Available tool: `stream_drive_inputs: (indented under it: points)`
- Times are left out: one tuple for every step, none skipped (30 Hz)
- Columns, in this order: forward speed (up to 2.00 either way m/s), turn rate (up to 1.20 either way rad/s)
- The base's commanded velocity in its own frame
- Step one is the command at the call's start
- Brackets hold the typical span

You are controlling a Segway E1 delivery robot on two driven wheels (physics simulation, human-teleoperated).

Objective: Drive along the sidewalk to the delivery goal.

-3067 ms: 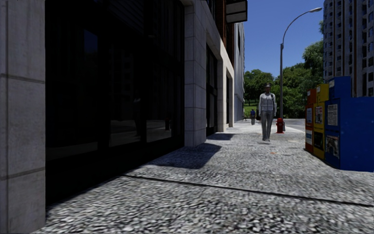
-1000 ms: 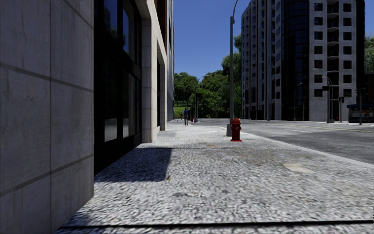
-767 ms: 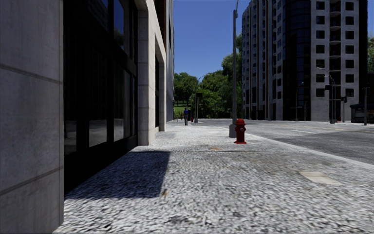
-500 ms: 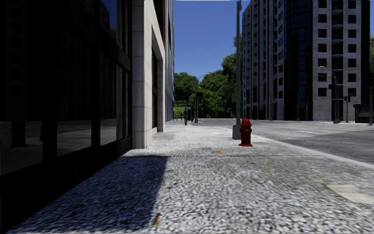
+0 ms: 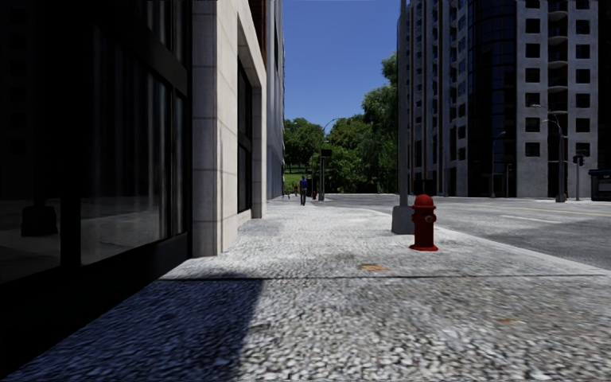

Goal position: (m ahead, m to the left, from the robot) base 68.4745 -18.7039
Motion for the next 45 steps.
stream_drive_inputs:
  points:
    - [1.97,0.00]
    - [1.97,0.00]
    - [1.97,0.00]
    - [1.97,0.00]
    - [1.97,0.00]
    - [1.97,0.00]
    - [1.98,0.00]
    - [1.98,0.00]
    - [1.98,0.00]
    - [1.99,0.00]
    - [1.99,0.00]
    - [2.00,0.00]
    - [2.00,0.00]
    - [2.00,0.00]
    - [2.00,0.00]
    - [2.00,0.00]
    - [2.00,0.00]
    - [2.00,0.00]
    - [2.00,0.00]
    - [2.00,0.00]
    - [2.00,0.00]
    - [2.00,0.00]
    - [2.00,0.00]
    - [2.00,0.00]
    - [2.00,0.00]
    - [2.00,0.00]
    - [2.00,0.00]
    - [2.00,0.00]
    - [2.00,0.00]
    - [2.00,0.00]
    - [2.00,0.00]
    - [2.00,0.00]
    - [2.00,0.00]
    - [2.00,0.00]
    - [2.00,0.00]
    - [2.00,0.00]
    - [2.00,0.00]
    - [2.00,0.00]
    - [2.00,0.00]
    - [2.00,0.00]
    - [2.00,0.00]
    - [2.00,0.00]
    - [2.00,0.00]
    - [2.00,0.00]
    - [2.00,0.00]
